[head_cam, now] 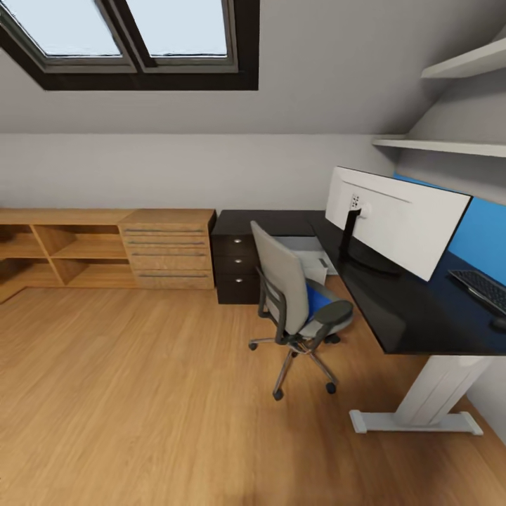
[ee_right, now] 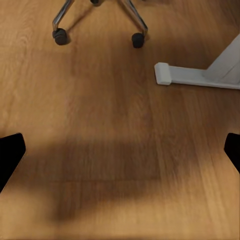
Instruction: In the bedroom, organize the workspace by keeping the computer under the desk, ensuring the monitor is on the desk, placing the keyboard on the desk next to the monitor, placing the mouse on the desk next to the keyboard, moving the folder from the swivel chair onto the desk next to the mouse, stacking the notebook on top of the folder with the pen on top of the notebook, and positioning the swivel chair next to the desk.
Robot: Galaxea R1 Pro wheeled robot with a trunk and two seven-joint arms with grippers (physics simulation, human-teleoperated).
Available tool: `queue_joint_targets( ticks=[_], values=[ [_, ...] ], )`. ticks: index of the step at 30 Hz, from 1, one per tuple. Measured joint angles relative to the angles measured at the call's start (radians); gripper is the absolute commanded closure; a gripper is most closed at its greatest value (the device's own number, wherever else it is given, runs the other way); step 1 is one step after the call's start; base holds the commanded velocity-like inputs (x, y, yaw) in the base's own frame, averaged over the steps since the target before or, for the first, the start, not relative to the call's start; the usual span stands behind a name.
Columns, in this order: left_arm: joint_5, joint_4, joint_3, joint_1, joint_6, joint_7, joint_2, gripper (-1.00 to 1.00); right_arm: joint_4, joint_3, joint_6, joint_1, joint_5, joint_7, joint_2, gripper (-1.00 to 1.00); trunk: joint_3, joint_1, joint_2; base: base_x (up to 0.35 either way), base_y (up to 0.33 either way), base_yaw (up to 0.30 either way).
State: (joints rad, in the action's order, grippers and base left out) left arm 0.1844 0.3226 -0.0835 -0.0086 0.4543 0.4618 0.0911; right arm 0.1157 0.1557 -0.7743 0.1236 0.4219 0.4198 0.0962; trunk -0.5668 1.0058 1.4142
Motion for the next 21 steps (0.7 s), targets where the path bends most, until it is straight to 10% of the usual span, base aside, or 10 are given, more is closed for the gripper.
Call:
queue_joint_targets(
  ticks=[21],
  values=[
    [0.000, 0.000, 0.000, 0.000, 0.001, -0.001, 0.003, -1.00, -0.001, 0.002, 0.000, 0.000, 0.000, 0.000, 0.000, -1.00, -0.066, 0.080, 0.147, 0.113, 0.009, -0.020]
  ],
)
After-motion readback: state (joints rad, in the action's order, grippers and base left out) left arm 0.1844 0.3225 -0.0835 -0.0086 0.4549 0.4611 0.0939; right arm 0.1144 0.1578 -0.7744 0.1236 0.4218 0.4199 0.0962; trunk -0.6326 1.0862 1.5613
